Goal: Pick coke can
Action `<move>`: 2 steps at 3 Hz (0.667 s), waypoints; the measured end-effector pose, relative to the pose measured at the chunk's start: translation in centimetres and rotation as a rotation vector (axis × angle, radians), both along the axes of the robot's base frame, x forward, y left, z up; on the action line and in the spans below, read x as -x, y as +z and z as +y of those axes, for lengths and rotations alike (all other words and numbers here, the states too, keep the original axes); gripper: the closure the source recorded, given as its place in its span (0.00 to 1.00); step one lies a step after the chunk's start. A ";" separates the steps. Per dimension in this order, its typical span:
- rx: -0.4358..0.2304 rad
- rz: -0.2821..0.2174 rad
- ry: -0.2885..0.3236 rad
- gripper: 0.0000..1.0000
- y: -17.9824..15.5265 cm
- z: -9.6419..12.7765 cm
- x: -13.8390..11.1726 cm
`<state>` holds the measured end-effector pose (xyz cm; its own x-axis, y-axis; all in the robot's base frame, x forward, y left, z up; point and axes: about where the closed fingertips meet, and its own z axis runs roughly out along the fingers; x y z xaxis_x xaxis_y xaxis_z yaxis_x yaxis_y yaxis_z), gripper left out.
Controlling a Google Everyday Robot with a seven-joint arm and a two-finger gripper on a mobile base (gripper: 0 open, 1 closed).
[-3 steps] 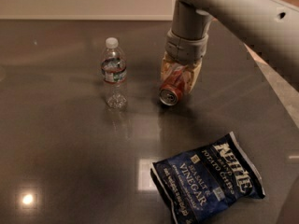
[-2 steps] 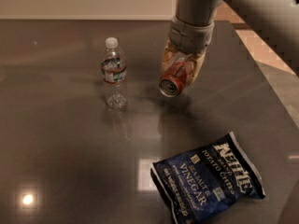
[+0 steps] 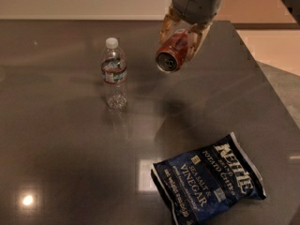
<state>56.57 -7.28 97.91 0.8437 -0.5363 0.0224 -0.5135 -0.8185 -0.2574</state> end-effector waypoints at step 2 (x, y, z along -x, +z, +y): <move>-0.037 -0.074 0.023 1.00 2.2 0.9 -0.9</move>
Offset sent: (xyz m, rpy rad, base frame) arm -0.0002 0.0028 0.0181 0.0147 -0.0353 0.0243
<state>57.47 -6.40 100.13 0.8524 -0.5187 0.0661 -0.4733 -0.8191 -0.3240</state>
